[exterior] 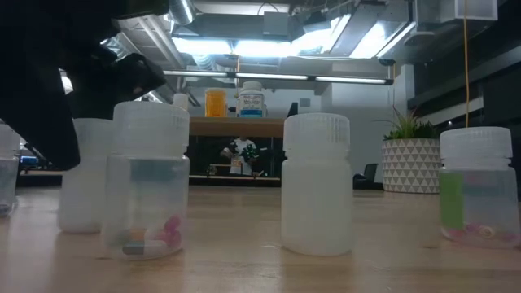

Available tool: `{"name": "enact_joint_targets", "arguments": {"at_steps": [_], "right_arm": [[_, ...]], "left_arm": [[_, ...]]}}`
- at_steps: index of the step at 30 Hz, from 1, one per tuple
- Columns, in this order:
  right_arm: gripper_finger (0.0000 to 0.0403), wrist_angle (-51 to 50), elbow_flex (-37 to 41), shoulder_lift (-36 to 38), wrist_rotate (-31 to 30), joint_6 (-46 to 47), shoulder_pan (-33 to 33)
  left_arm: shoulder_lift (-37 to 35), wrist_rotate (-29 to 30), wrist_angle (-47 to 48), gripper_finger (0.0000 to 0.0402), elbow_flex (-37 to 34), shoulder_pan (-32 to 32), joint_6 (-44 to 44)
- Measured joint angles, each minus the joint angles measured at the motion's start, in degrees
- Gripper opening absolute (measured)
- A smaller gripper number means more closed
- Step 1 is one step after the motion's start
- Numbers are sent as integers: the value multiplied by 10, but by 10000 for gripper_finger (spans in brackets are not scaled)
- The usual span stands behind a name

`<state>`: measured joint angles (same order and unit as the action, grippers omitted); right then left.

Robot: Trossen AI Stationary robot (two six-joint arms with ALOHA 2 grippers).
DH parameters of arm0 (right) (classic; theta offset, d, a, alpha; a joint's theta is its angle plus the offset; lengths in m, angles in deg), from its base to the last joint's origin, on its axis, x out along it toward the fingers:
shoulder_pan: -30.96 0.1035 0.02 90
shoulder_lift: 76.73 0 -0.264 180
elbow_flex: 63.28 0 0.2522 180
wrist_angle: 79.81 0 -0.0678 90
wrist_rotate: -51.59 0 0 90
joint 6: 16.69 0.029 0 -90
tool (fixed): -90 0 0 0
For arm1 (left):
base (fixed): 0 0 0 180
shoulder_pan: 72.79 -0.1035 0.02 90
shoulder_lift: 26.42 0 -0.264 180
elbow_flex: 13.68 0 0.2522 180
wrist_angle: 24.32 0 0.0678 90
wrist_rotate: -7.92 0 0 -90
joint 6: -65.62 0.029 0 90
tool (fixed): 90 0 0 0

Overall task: Pick and place medicine bottles onto shelf by color
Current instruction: Put the transparent pill bottle on the shelf aligned with the transparent pill bottle

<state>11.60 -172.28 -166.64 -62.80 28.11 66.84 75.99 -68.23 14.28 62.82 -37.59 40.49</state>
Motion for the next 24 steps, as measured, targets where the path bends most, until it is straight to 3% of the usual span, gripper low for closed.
{"name": "enact_joint_targets", "arguments": {"at_steps": [14, 18, 24], "right_arm": [[171, 0, 0, 0, 0, 0, 0], [171, 0, 0, 0, 0, 0, 0], [171, 0, 0, 0, 0, 0, 0]], "left_arm": [[-5, 0, -14, 153, 0, -8, -3], [-40, -1, -4, 148, 1, -18, -2], [-136, 11, 118, 147, 1, -61, -2]]}}
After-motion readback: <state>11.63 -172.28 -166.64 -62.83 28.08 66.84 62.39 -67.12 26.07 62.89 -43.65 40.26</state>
